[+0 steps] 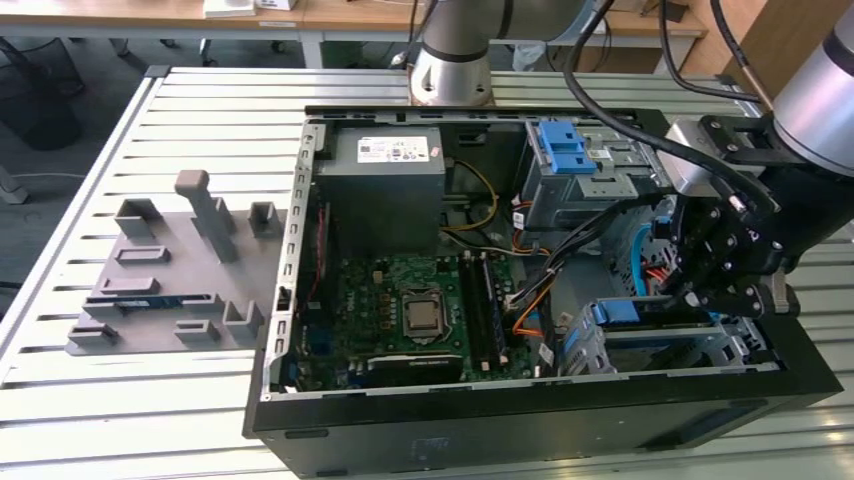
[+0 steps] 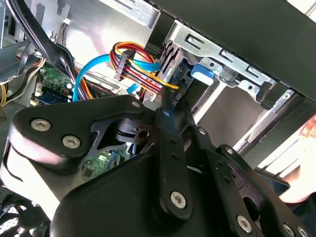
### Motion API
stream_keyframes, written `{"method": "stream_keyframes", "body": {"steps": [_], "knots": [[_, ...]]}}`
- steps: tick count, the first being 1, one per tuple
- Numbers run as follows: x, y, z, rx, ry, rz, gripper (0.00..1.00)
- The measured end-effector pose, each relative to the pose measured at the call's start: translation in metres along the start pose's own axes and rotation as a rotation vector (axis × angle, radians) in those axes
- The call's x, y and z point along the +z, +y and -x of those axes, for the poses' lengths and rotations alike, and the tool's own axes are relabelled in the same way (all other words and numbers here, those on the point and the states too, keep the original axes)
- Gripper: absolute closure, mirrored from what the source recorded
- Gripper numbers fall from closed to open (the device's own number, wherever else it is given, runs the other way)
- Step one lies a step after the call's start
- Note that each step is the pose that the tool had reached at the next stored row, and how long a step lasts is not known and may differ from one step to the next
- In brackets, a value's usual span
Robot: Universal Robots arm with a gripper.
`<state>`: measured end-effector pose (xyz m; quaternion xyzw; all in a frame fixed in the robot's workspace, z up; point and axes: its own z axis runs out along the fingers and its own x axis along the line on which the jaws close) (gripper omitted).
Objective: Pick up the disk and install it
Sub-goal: 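Insert the first disk wire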
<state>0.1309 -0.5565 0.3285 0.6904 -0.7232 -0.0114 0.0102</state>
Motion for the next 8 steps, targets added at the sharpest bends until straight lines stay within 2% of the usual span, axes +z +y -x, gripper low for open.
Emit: {"method": "stream_keyframes", "body": {"steps": [4, 8], "knots": [[-0.0038, 0.0001, 0.0000, 0.000, -0.0004, 0.0000, 0.76], [-0.0114, 0.0003, 0.0000, 0.000, -0.0003, 0.0000, 0.76]]}}
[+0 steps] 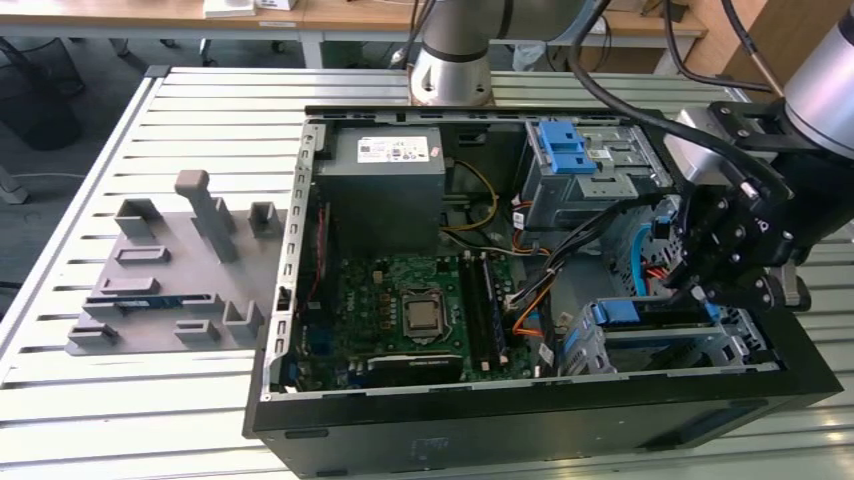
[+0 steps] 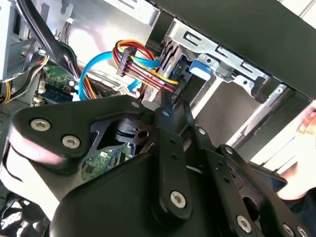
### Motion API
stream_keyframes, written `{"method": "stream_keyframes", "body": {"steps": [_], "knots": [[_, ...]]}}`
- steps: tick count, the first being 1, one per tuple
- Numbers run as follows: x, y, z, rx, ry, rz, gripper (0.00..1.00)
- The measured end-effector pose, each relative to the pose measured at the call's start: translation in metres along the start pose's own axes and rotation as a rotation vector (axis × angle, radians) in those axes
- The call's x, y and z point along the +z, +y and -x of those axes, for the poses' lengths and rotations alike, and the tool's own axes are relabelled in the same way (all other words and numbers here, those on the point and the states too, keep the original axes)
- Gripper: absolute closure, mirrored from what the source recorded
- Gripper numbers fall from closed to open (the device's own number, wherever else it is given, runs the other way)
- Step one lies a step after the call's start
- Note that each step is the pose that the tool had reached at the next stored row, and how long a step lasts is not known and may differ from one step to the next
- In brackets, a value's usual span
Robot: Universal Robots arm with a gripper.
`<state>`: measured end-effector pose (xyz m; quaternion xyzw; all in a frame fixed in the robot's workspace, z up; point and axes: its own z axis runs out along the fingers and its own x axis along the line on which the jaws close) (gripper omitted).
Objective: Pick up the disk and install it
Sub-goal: 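Insert the first disk wire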
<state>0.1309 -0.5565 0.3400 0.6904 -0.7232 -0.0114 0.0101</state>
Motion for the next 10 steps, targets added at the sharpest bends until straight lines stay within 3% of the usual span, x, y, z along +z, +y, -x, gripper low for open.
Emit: {"method": "stream_keyframes", "body": {"steps": [3, 5, 10], "knots": [[-0.0023, 0.0001, 0.0000, 0.000, -0.0003, 0.0000, 0.77], [-0.0023, 0.0001, 0.0000, 0.000, -0.0004, 0.0000, 0.89], [-0.0025, 0.0001, 0.0000, 0.000, -0.0001, 0.0000, 0.89]]}}
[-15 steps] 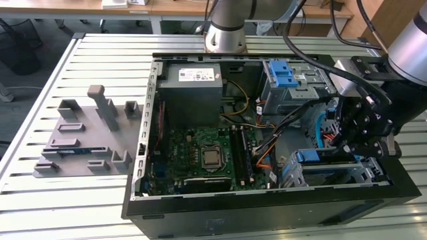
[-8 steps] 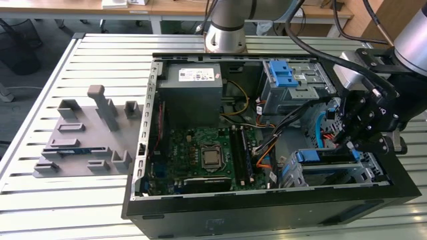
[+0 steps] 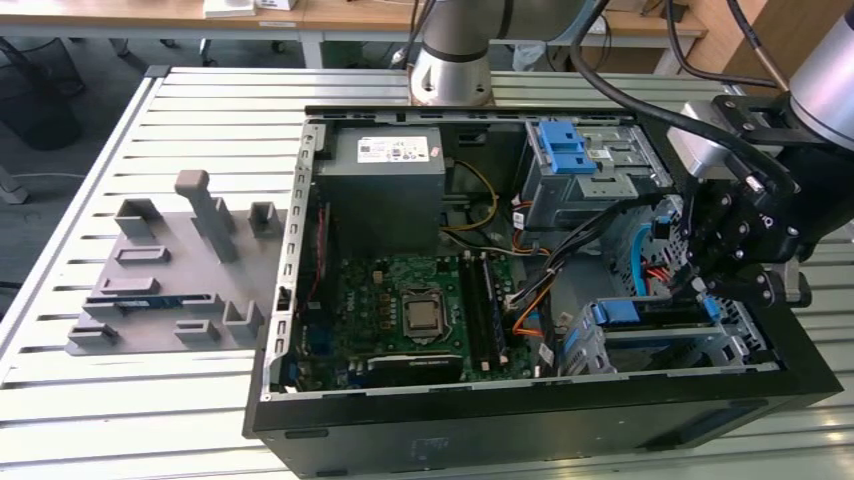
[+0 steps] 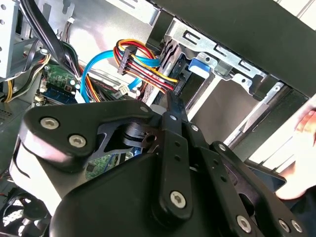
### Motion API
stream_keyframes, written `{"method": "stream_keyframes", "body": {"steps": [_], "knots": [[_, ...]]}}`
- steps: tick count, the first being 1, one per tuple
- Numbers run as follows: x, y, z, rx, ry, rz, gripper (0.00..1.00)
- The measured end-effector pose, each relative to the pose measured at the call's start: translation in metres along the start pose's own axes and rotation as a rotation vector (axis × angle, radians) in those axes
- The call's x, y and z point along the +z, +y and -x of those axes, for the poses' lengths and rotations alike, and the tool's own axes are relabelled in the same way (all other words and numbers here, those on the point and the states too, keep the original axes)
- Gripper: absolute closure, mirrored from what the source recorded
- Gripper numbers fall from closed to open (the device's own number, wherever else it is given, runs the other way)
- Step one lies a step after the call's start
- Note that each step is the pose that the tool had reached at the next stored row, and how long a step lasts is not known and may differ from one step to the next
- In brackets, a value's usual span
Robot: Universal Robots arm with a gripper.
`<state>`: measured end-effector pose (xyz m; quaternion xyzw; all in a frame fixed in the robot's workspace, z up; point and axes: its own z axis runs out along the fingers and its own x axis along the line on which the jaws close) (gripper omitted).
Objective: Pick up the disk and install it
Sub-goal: 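Insert the first disk wire, then insert the second disk wire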
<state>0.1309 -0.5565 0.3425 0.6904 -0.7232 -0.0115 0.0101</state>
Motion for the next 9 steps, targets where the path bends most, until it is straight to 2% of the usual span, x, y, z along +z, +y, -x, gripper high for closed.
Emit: {"method": "stream_keyframes", "body": {"steps": [9], "knots": [[-0.0003, 0.0000, 0.0000, 0.000, 0.0000, 0.0000, 0.89]]}}
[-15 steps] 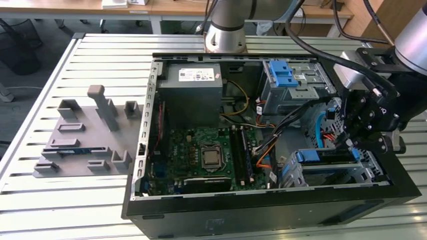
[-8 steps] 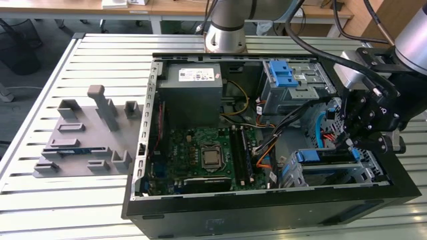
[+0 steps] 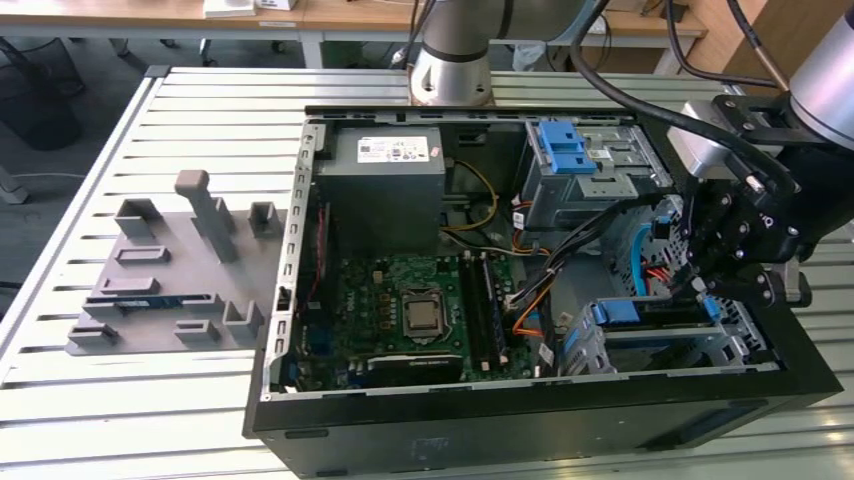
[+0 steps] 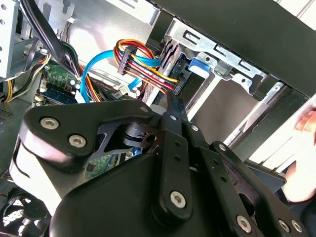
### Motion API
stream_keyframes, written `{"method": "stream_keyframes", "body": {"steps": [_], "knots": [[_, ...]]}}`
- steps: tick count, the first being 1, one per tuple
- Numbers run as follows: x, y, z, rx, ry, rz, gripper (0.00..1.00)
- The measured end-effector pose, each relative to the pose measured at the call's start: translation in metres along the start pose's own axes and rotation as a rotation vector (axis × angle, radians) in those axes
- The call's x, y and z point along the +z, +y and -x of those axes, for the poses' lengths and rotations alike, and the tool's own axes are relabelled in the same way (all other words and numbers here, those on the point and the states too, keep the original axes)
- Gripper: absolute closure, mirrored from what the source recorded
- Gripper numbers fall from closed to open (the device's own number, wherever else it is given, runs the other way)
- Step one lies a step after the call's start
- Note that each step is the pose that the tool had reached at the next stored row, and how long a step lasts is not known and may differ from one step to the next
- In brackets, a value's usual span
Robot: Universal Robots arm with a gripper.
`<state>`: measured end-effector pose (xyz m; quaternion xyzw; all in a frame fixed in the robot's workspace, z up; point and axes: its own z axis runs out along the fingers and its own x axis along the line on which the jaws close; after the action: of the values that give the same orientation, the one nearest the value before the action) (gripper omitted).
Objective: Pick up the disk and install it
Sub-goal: 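Insert the second disk wire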
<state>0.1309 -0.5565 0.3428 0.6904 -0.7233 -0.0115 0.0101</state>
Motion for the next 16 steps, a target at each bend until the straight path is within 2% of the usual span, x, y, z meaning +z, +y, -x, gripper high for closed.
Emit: {"method": "stream_keyframes", "body": {"steps": [4, 10, 13, 16], "knots": [[-0.0001, 0.0007, 0.0000, 0.000, 0.0001, -0.0018, 0.89], [0.0002, 0.0062, -0.0003, 0.000, -0.0013, -0.0261, 0.89], [-0.0003, 0.0070, -0.0004, 0.000, -0.0009, -0.0285, 0.89], [-0.0050, 0.0083, -0.0004, 0.000, -0.0014, -0.0295, 0.89]]}}
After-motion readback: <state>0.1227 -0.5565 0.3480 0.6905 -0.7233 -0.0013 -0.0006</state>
